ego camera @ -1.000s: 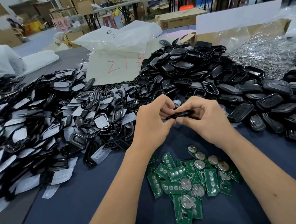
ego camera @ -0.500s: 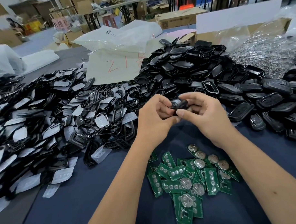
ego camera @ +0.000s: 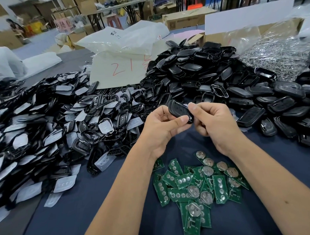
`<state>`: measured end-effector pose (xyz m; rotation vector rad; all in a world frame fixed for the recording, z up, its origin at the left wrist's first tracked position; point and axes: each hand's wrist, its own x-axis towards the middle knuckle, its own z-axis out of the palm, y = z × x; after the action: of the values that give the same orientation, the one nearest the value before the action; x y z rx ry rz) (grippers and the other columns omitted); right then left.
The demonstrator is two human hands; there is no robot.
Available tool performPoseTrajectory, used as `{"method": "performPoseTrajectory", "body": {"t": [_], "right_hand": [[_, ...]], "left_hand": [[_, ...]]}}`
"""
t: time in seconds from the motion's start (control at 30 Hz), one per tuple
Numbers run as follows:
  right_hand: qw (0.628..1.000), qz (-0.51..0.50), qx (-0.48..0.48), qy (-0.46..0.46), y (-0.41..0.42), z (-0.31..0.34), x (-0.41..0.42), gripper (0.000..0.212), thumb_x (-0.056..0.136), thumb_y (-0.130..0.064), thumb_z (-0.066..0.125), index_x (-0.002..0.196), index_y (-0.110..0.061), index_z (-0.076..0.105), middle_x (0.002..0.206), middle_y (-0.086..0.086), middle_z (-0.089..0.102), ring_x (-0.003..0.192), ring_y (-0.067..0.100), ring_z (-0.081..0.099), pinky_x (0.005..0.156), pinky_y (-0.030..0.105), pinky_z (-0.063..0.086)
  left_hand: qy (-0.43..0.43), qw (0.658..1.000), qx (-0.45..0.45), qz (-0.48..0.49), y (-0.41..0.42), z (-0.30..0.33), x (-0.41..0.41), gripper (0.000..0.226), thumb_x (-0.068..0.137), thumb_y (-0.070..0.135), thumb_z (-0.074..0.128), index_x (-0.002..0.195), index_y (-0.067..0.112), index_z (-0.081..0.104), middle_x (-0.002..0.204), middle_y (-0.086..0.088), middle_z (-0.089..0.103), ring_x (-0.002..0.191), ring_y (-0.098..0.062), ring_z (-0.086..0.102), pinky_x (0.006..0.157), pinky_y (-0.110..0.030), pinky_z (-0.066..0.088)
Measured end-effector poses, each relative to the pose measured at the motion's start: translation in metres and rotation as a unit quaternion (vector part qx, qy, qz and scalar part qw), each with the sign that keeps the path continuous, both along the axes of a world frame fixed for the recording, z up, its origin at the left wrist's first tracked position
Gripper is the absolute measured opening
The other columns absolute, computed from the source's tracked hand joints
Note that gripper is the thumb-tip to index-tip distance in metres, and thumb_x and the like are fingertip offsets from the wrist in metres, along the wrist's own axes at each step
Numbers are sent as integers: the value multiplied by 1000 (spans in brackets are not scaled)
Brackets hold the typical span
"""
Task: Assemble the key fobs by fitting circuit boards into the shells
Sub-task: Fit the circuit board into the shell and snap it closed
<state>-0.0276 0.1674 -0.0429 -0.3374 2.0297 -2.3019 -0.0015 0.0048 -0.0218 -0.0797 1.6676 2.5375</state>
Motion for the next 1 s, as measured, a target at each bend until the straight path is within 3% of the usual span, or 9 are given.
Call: {"method": "performPoseTrajectory", "body": {"t": [0.13, 0.23, 0.33, 0.43, 0.5, 0.57, 0.67, 0.87, 1.0], "right_hand": [[999, -2, -31, -17, -3, 2, 2, 42, 99, -27, 70, 60, -16, 62, 56, 5, 43, 45, 14, 28, 44, 28, 17], [998, 8, -56, -35, -3, 5, 3, 42, 99, -25, 68, 60, -13, 59, 59, 6, 40, 46, 14, 26, 46, 30, 15], [991, 62, -92, -69, 0, 8, 4, 41, 94, -29, 67, 64, -3, 59, 61, 6, 41, 40, 9, 29, 43, 23, 18], [978, 121, -120, -116, 3, 10, 4, 56, 91, -30, 65, 93, 24, 53, 60, 3, 39, 38, 6, 31, 40, 19, 23], [971, 151, -133, -133, 5, 11, 5, 52, 91, -31, 64, 104, 19, 56, 61, 1, 40, 38, 5, 32, 39, 17, 22], [968, 166, -135, -133, 6, 12, 6, 36, 92, -32, 63, 93, 4, 60, 62, 1, 41, 39, 4, 33, 37, 15, 23], [970, 162, -130, -129, 7, 10, 5, 28, 94, -33, 62, 79, -11, 69, 64, 3, 47, 42, 7, 37, 34, 15, 23], [993, 52, -86, -59, 1, 8, 4, 29, 95, -29, 67, 88, -1, 64, 69, 11, 56, 44, 13, 47, 33, 17, 29], [999, -12, -35, -32, -2, 2, 0, 30, 101, -23, 65, 75, -9, 63, 56, 6, 52, 38, 12, 33, 35, 17, 22]], "left_hand": [[24, 1000, -12, -10, -1, -2, 0, 34, 67, 1, 81, 93, 3, 59, 92, -20, 61, 77, -22, 73, 72, -29, 62], [45, 998, -33, -14, -3, -5, -2, 36, 69, 5, 83, 100, 5, 64, 87, -10, 65, 78, -16, 72, 70, -26, 61], [64, 996, -21, -56, -14, -2, -3, 38, 85, 6, 78, 121, 16, 70, 102, -5, 68, 81, -11, 68, 68, -21, 58], [87, 990, 32, -108, -21, -1, -4, 39, 94, 5, 65, 130, 19, 70, 124, -5, 71, 80, -9, 67, 68, -20, 57], [97, 988, 44, -115, -21, -1, -4, 34, 94, 5, 64, 125, 16, 72, 124, -5, 71, 81, -8, 67, 71, -20, 58], [98, 987, 52, -113, -18, -1, -4, 31, 94, 4, 64, 122, 13, 73, 120, -5, 72, 84, -9, 69, 73, -20, 60], [97, 988, 56, -101, -17, -1, -4, 28, 91, 4, 67, 116, 13, 76, 117, -7, 74, 94, -13, 72, 75, -19, 60], [87, 995, 27, -26, -15, -4, -6, 26, 92, -3, 67, 109, 12, 80, 109, -10, 78, 95, -15, 75, 79, -21, 59], [73, 997, -4, 13, -14, -4, -7, 22, 87, 0, 71, 97, 15, 84, 101, -12, 79, 89, -16, 76, 73, -21, 60]]}}
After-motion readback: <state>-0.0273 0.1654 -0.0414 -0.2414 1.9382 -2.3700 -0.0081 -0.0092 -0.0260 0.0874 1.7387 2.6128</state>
